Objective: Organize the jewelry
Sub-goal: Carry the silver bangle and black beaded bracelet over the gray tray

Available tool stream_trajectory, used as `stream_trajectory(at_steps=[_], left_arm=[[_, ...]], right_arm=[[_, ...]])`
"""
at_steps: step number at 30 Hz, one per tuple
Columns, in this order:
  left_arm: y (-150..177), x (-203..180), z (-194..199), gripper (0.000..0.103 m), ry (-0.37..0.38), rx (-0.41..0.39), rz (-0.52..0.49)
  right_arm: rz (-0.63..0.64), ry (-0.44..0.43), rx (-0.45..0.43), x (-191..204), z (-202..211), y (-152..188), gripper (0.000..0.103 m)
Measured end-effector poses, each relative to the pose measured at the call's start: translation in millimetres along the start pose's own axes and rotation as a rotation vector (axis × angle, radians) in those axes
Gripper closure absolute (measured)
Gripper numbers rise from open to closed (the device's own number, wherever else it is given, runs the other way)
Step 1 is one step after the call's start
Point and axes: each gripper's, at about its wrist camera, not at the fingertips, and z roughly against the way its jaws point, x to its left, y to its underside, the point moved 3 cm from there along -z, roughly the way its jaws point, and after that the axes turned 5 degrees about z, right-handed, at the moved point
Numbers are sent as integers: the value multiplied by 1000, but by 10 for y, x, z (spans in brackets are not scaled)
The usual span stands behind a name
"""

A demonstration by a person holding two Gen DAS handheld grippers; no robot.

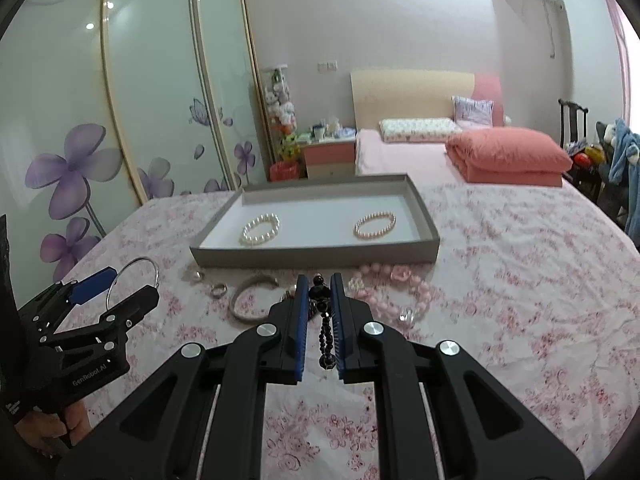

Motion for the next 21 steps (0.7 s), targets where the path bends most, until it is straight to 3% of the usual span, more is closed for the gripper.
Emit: stream_trajectory(at_steps=[13, 21], left_arm=[[-152, -129, 119, 32, 3, -91, -5], [-243, -174, 127, 32, 5, -130, -9]], right_arm=[[86, 100, -157, 126, 183, -179, 91], [109, 120, -207, 146, 194, -291, 91]])
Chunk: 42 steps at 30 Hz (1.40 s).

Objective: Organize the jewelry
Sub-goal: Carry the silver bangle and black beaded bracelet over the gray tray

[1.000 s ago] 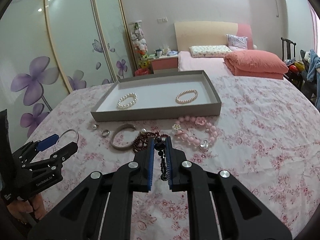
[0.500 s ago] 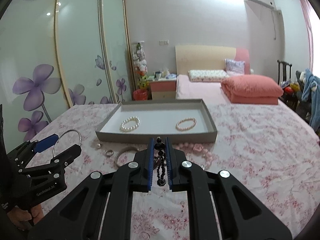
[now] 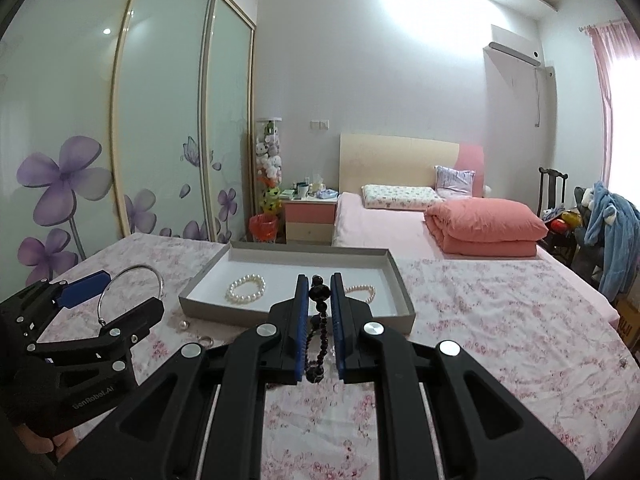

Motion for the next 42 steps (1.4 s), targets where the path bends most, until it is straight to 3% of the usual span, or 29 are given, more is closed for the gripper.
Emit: stream_trajectory(at_steps=[16, 27, 33, 42], left_arm=[[-349, -14, -319, 32, -38, -62, -14], [-486, 7, -732, 32, -34, -44, -17], [-526, 16, -1121, 32, -17, 0, -15], [-490, 92, -1931, 32, -7, 151, 26]], right_arm=[[-20, 36, -62, -117, -281, -268, 91], [-19, 41, -48, -134, -634, -354, 91], [-45, 27, 14, -176, -1068, -361, 91], [-131, -30, 165, -290, -1807, -267, 91]])
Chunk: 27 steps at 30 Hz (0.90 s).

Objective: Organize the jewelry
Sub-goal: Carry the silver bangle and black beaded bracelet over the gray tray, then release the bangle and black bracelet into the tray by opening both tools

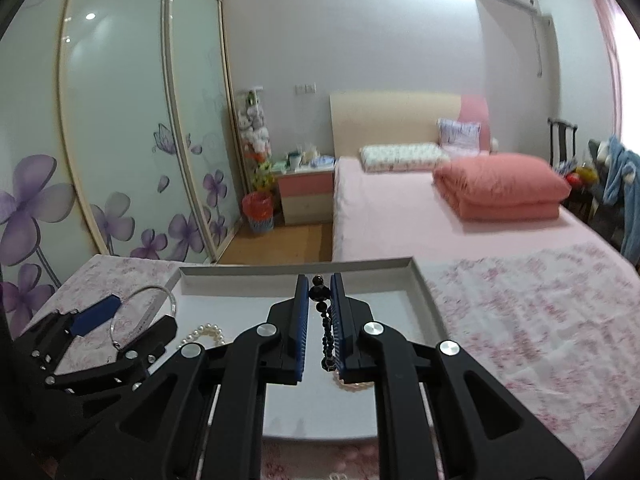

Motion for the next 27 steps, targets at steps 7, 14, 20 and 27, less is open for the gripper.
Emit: stream_trajectory(at_steps=[7, 14, 20, 27], left_arm=[[68, -9, -284, 31, 10, 61, -3], [-14, 189, -206, 27, 12, 39, 50], [-115, 460, 96, 27, -21, -7, 98], [-15, 731, 546, 26, -54, -27, 110]], right_arm=[[-52, -35, 99, -38, -317, 68, 90], [-98, -17, 94, -187, -198, 115, 73], [-107, 11, 60, -355, 80, 80, 73], [-80, 60, 71, -568, 397, 159, 73]])
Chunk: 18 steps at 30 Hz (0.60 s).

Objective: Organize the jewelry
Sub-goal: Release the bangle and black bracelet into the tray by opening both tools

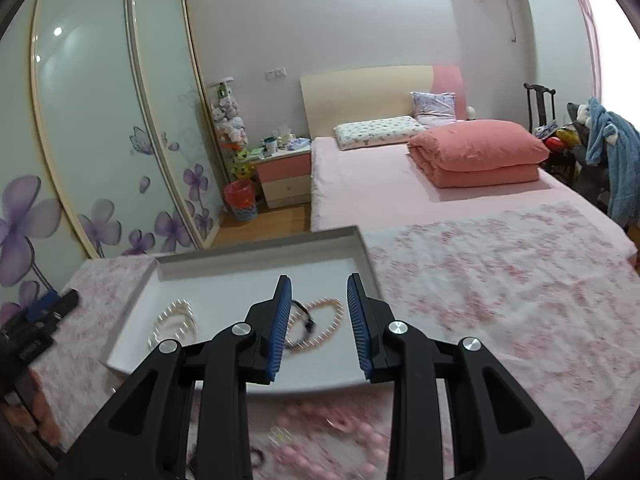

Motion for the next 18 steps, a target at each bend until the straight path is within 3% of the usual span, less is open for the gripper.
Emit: stream_trajectory(at_steps=[5, 9, 18], left_arm=[[168, 294, 209, 22, -19, 30, 8], [365, 454, 292, 22, -19, 87, 4], [666, 407, 339, 19, 27, 161, -57]], right_arm=[[22, 38, 88, -188, 44, 250, 73], [69, 36, 209, -212, -88, 559, 73], [129, 2, 330, -130, -178, 899, 70]])
